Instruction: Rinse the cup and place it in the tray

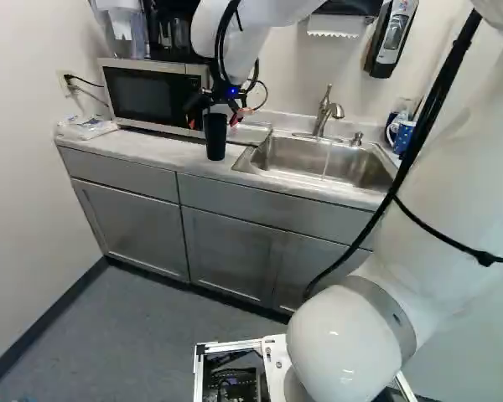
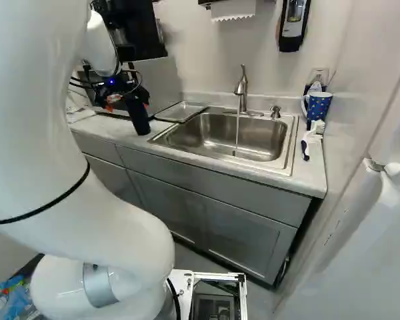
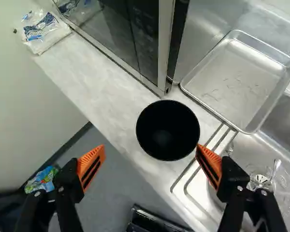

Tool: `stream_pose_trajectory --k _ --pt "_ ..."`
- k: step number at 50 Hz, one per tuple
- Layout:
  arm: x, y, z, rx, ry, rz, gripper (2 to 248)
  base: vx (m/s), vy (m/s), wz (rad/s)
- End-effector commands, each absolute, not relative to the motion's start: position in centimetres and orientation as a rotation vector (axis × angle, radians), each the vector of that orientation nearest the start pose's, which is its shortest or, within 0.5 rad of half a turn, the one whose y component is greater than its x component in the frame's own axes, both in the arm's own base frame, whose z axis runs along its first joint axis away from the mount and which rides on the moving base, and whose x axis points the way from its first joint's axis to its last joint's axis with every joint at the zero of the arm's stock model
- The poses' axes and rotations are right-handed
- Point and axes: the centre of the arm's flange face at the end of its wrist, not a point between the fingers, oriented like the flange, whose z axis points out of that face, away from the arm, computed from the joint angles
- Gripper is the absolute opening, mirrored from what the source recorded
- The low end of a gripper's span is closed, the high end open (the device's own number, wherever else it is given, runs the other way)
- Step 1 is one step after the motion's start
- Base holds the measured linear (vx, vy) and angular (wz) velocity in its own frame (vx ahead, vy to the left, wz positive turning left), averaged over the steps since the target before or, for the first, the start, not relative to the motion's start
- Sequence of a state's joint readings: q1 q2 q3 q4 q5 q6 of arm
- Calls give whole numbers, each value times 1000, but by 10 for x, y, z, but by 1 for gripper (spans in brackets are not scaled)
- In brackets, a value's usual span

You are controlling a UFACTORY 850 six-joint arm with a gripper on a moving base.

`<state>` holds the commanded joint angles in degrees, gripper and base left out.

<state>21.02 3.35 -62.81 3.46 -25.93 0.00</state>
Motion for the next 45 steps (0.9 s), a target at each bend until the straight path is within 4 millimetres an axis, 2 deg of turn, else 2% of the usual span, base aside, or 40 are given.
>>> stream_pose_trajectory --k 12,45 --pt "447 165 646 -2744 -397 -1043 247 0 0 0" --pt "455 164 616 -2699 -309 -1099 247 0 0 0"
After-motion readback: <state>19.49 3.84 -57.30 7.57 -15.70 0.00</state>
